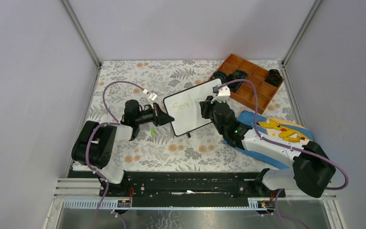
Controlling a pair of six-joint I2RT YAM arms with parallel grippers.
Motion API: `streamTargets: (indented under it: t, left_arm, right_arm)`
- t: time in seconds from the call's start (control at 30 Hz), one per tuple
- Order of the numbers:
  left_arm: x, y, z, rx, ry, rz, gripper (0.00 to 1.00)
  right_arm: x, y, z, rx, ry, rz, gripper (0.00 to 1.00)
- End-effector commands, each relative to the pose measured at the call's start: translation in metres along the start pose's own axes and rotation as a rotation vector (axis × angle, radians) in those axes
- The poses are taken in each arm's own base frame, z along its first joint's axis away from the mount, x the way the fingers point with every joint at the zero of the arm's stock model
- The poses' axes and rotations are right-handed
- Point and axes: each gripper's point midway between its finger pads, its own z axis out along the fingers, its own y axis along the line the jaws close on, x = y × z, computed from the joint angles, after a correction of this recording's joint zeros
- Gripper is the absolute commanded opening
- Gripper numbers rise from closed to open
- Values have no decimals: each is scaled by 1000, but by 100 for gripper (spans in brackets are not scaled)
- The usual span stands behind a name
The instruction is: Write a sentence on the whiteboard
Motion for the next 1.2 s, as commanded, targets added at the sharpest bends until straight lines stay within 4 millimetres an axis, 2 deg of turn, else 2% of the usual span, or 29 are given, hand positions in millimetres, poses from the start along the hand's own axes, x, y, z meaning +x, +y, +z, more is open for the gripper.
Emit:
streamTargets:
  t: [0.0,0.37,0.8,1.17]
  left_arm:
    - [12,14,1,-68,32,-43,0]
    - [13,13,1,-68,33,-41,0]
    - [12,13,1,-66,32,-39,0]
    - [13,12,1,-65,36,-37,0]
  right_arm:
    - [-23,1,7,13,-53,46,0]
    - [-28,-11,9,55,-63,47,0]
    - [-35,3,13,-5,-67,40,0]
    - [-13,7,11,-58,-5,24,0]
